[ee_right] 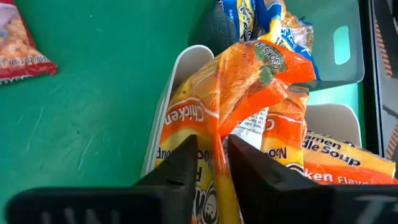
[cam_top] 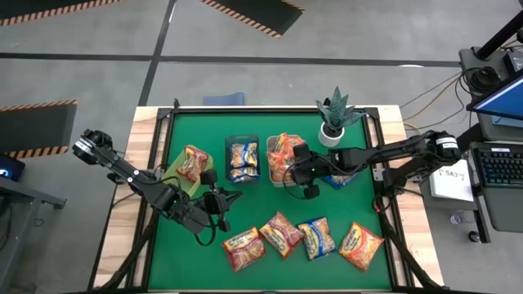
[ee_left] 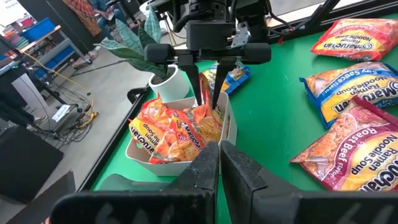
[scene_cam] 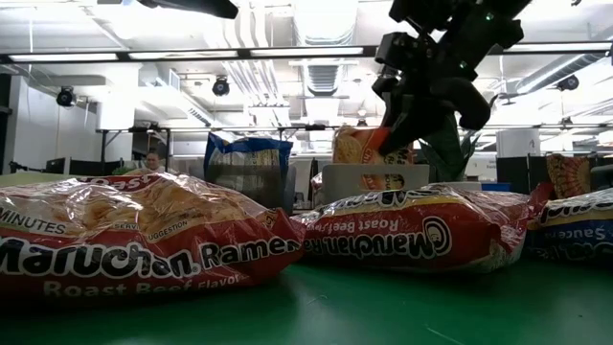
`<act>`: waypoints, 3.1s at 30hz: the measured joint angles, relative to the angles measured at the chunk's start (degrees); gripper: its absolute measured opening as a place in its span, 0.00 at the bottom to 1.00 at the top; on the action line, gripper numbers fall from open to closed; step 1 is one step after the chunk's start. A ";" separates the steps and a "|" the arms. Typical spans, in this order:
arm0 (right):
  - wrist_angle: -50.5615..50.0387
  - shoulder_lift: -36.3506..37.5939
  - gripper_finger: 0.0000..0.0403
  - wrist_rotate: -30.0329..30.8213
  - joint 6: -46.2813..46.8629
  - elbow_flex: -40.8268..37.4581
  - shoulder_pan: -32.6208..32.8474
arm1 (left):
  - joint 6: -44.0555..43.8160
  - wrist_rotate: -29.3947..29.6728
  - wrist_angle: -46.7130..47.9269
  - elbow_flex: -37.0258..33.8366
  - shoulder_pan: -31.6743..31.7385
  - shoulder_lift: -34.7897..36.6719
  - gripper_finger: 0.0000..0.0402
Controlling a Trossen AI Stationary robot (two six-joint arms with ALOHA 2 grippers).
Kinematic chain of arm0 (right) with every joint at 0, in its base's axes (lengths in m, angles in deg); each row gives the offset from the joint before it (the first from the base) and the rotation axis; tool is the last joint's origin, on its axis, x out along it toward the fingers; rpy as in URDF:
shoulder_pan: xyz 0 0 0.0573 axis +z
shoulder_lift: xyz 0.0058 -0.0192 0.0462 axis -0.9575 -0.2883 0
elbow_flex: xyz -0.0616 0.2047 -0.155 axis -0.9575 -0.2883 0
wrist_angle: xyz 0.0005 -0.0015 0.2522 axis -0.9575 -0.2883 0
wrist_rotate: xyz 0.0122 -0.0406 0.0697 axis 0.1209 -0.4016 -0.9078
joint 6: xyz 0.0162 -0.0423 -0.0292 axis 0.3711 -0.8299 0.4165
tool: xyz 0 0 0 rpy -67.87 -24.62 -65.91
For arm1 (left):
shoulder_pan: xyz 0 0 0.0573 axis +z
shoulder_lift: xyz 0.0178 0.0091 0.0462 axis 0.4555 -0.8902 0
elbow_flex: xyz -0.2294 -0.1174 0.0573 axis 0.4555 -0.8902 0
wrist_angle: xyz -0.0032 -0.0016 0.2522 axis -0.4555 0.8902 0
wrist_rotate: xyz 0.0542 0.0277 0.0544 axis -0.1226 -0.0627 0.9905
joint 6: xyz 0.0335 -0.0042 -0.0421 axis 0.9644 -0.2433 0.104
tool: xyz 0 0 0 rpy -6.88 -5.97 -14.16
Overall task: Sort Maruchan noodles
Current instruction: Put the orange noodle pack into the gray bin, then put the blue noodle pack into the black bin
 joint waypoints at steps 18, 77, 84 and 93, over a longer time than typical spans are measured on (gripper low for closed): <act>7.47 -1.58 0.35 -6.44 10.88 1.12 0.01 | 0.02 0.00 -0.29 0.00 0.09 0.00 0.00; -37.53 18.72 0.36 6.49 77.90 -6.05 3.37 | 0.12 0.00 -2.07 -0.02 0.74 0.00 0.00; -37.39 15.08 0.56 6.54 80.16 -8.10 3.37 | 2.05 0.02 -2.70 -0.02 1.54 0.00 0.00; -37.12 6.11 0.67 6.58 82.07 -8.90 3.37 | 4.80 0.04 -3.18 -0.02 3.65 0.00 0.00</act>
